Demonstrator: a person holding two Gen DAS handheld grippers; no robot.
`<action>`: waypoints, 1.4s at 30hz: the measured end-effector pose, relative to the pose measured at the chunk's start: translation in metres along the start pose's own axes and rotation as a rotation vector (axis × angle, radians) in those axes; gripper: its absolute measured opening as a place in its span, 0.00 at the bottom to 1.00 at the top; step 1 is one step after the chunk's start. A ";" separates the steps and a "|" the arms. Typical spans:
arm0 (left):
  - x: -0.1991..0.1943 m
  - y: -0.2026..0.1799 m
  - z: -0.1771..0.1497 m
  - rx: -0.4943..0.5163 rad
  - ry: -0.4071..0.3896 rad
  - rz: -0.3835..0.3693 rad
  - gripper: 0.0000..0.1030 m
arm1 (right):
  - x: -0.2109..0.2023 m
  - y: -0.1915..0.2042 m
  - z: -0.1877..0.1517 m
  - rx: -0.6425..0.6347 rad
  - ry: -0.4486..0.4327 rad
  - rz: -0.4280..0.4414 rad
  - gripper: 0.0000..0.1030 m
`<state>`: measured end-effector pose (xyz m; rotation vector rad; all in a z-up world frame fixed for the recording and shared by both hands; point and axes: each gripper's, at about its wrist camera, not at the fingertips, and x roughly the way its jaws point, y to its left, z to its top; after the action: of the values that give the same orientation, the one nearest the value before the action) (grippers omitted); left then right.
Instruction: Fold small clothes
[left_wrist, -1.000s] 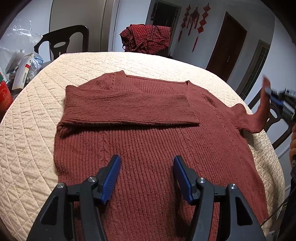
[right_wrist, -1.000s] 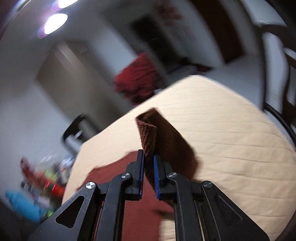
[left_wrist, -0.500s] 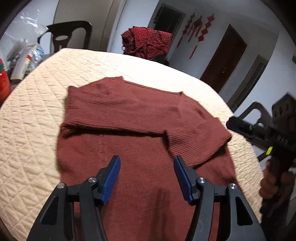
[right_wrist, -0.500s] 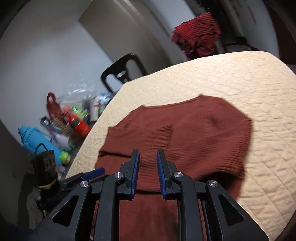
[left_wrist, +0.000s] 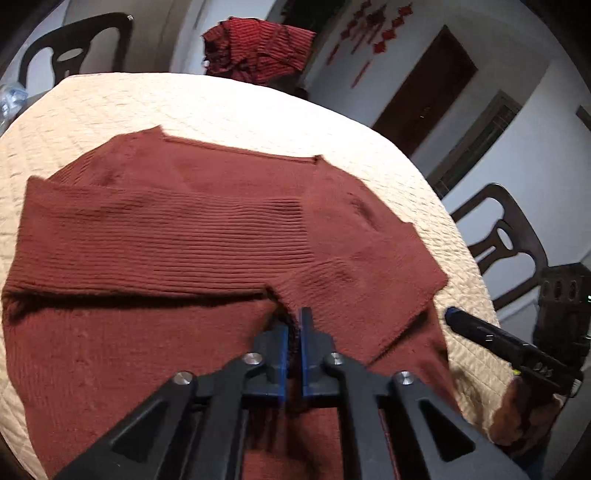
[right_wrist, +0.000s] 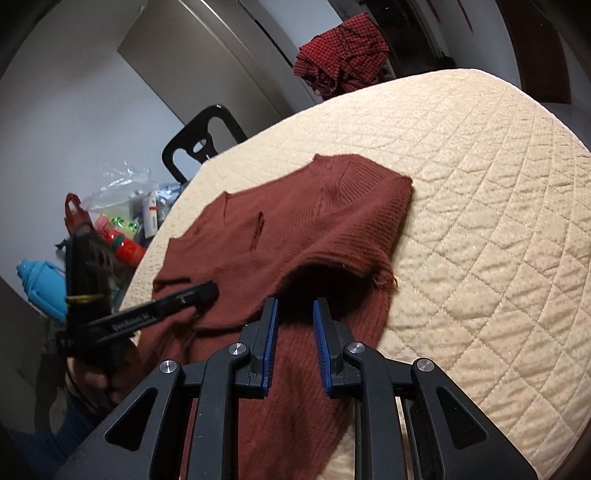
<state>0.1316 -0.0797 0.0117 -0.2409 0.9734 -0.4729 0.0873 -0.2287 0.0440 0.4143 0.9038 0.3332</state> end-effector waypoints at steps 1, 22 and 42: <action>-0.004 -0.005 0.002 0.025 -0.020 0.000 0.06 | 0.002 -0.002 -0.001 -0.003 0.004 -0.004 0.19; -0.002 0.052 0.047 -0.043 -0.064 0.080 0.07 | 0.008 -0.009 0.009 -0.026 0.006 -0.100 0.19; 0.005 0.009 0.050 0.110 -0.101 0.110 0.07 | 0.024 -0.016 0.050 -0.068 -0.026 -0.177 0.06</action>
<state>0.1780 -0.0747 0.0321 -0.1102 0.8545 -0.4088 0.1435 -0.2420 0.0476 0.2725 0.8946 0.1952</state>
